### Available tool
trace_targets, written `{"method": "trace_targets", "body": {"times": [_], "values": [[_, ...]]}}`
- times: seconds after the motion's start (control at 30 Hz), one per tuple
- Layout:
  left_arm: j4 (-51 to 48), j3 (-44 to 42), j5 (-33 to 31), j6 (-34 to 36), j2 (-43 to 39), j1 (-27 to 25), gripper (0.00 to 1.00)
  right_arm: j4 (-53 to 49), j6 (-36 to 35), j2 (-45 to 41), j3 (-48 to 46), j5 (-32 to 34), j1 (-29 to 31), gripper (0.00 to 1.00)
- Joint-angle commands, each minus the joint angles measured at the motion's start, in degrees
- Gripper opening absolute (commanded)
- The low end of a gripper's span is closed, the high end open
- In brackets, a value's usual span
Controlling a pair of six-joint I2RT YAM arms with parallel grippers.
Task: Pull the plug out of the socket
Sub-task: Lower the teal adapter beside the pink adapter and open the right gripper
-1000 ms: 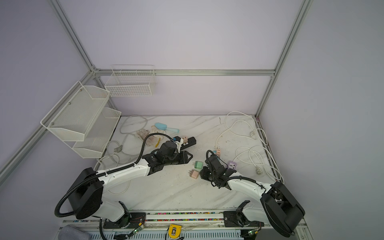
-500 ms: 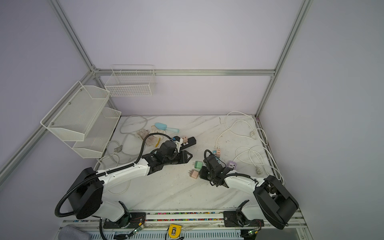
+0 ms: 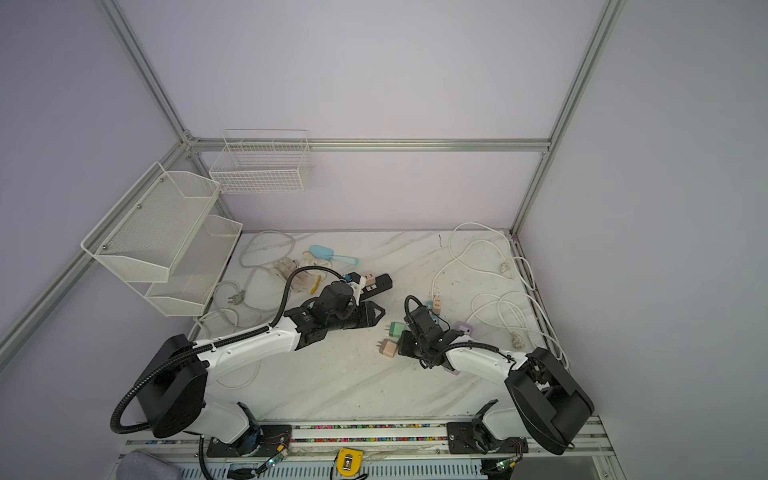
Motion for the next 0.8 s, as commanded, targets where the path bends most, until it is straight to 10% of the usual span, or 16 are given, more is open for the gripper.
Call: {"method": "trace_targets", "body": {"times": [0.0, 0.77], "values": [[2.2, -0.6, 0.9, 0.1, -0.1, 0.4, 0.47, -3.2, 0.1, -1.9, 1.4, 1.5, 0.4, 0.54], [1.6, 5.9, 5.0, -0.3, 3.2, 0.3, 0.5, -24.1, -4.9, -8.3, 16.3, 11.7, -0.8, 0.73]]}}
